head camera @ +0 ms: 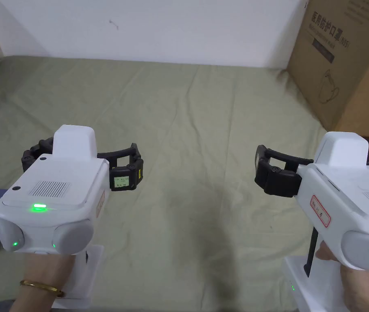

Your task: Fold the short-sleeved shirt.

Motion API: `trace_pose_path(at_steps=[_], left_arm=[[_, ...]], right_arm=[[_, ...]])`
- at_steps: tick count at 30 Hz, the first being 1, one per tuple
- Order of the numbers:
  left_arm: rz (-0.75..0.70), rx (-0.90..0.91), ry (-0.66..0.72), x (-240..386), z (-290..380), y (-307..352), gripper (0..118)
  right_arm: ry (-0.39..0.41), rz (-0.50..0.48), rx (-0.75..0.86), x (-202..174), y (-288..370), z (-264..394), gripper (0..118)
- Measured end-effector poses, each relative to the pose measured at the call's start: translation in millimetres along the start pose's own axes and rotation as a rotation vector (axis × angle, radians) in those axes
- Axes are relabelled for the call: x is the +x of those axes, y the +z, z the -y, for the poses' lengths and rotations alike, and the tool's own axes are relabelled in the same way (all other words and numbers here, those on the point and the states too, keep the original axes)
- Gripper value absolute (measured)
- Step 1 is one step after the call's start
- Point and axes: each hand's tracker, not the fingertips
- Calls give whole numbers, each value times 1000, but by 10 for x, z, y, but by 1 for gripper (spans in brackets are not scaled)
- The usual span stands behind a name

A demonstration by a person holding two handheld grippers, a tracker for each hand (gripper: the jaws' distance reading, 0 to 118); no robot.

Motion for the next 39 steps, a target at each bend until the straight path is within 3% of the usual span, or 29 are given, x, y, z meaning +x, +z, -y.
trace_pose_path(at_steps=[22,24,26,28,32,37,39], left_arm=[[8,9,11,-40,-48,-54,118],[11,11,25,-42,-85,-59,118],[-4,-3,33,-15,-141,-64,118],[-30,-94,47,11,-165,-114,118],[-72,-322,89,83,88,-222,118],[-52,-485,68,194,610,-231,118],[-54,-550,50,224,779,-235,118]], right_arm=[[27,13,-38,-8,-18,-99,116],[-22,30,-120,-1,-72,-175,116],[-123,13,-203,49,-162,-291,116],[-170,0,-310,61,-240,-412,116],[-127,6,-546,-131,-359,-390,116],[-85,-65,-665,-403,-396,88,116],[-104,-66,-738,-446,-475,264,116]])
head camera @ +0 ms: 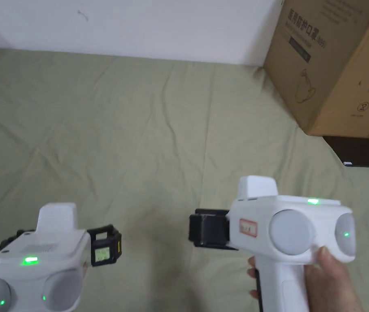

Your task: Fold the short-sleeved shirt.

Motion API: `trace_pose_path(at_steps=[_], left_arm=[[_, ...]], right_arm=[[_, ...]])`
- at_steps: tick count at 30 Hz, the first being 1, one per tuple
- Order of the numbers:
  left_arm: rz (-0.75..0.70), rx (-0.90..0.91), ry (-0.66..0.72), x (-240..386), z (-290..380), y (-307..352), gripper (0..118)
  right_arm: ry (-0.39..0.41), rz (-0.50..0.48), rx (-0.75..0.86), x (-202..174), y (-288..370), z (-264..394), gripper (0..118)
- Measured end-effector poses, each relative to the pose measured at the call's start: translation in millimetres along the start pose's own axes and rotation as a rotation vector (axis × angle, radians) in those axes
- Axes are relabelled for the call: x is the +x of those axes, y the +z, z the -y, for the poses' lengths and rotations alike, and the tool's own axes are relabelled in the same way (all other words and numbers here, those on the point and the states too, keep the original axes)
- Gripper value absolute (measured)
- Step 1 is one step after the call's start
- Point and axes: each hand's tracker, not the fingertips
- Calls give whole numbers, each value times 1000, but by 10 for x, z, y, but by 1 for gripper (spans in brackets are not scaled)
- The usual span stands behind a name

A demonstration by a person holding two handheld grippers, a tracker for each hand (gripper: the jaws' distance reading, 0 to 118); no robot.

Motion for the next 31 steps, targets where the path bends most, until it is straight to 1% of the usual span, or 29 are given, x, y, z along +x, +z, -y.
trace_pose_path(at_steps=[1,2,4,8,10,11,13,15,17,18,19,20,21,24,25,26,27,28,29,30,31], left_arm=[[4,-19,-3,0,59,-46,118],[8,-29,-3,-6,97,-80,118],[9,-49,5,-50,144,-190,118],[0,-75,31,-103,85,-398,118],[-5,-75,42,-139,-6,-554,118],[-10,-67,46,-161,-63,-655,118],[-31,-40,55,-198,-193,-872,118],[-50,28,54,-245,-318,-1121,118],[-69,52,50,-291,-482,-1450,118],[-79,64,53,-314,-548,-1598,118],[-88,60,57,-317,-629,-1725,118],[-113,39,63,-337,-706,-1873,118],[-125,25,70,-358,-762,-1992,118],[-143,3,101,-435,-916,-2378,118],[-155,-11,120,-360,-680,-1878,118],[-160,-37,138,-362,-665,-1877,118],[-168,-78,151,-458,-773,-2345,118],[-165,-114,158,-458,-752,-2384,118],[-153,-152,169,-455,-709,-2354,118],[-148,-129,197,-461,-686,-2294,118],[-148,-106,207,-500,-746,-2593,118]], right_arm=[[-18,-15,-37,13,-102,38,116],[-31,-2,-76,20,-195,52,115],[-36,47,-98,17,-364,65,115],[-18,89,-69,45,-661,59,115],[8,160,-138,89,-841,8,115],[21,176,-153,145,-959,-27,115],[12,168,-140,330,-1231,-117,115],[-76,197,-78,537,-1505,-244,115],[-71,170,20,720,-1738,-388,115],[-86,195,61,784,-1837,-455,115],[-104,244,88,851,-1949,-530,115],[-123,280,90,923,-2055,-601,115],[-136,301,80,981,-2145,-667,115],[-149,317,84,1150,-2415,-750,115],[-163,331,62,1200,-2499,-751,115],[-176,331,41,1238,-2575,-736,115],[-182,321,16,1262,-2636,-703,115],[-188,299,17,1279,-2671,-659,117],[-197,296,58,1292,-2675,-610,118],[-195,283,109,1286,-2646,-569,118],[-191,282,119,1284,-2639,-522,118]])
